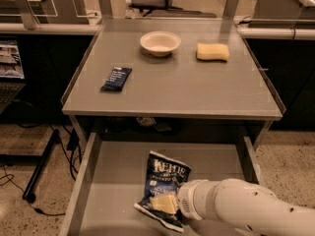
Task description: Pick blue chip bag from top drawer and place on counter
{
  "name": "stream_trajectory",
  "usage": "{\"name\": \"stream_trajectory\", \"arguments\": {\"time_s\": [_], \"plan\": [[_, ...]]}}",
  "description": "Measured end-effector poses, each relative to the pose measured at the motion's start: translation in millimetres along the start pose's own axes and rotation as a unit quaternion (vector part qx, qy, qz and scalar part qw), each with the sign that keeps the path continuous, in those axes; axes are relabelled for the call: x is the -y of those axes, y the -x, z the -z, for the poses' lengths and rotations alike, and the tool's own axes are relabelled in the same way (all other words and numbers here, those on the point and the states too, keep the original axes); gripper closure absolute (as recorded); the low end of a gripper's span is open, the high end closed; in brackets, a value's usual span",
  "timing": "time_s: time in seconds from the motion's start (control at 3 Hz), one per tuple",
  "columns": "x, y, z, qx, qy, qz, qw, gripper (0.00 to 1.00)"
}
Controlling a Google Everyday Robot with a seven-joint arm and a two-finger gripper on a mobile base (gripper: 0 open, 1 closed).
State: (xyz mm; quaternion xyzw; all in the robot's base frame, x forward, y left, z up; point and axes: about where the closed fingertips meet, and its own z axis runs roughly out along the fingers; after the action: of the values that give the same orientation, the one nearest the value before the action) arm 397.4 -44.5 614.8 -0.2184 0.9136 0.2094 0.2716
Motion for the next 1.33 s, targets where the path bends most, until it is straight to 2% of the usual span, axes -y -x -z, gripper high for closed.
{"name": "stream_trajectory", "arguments": {"time_s": [0.67,1.0,1.33], "plan": [[0.0,0.0,0.0,0.000,0.000,0.000,1.0000,0.84],[0.0,0.0,0.0,0.000,0.000,0.000,1.0000,1.00],[-10.4,13.3,7.7,0.006,0.010,0.026,0.9996,1.00]]}}
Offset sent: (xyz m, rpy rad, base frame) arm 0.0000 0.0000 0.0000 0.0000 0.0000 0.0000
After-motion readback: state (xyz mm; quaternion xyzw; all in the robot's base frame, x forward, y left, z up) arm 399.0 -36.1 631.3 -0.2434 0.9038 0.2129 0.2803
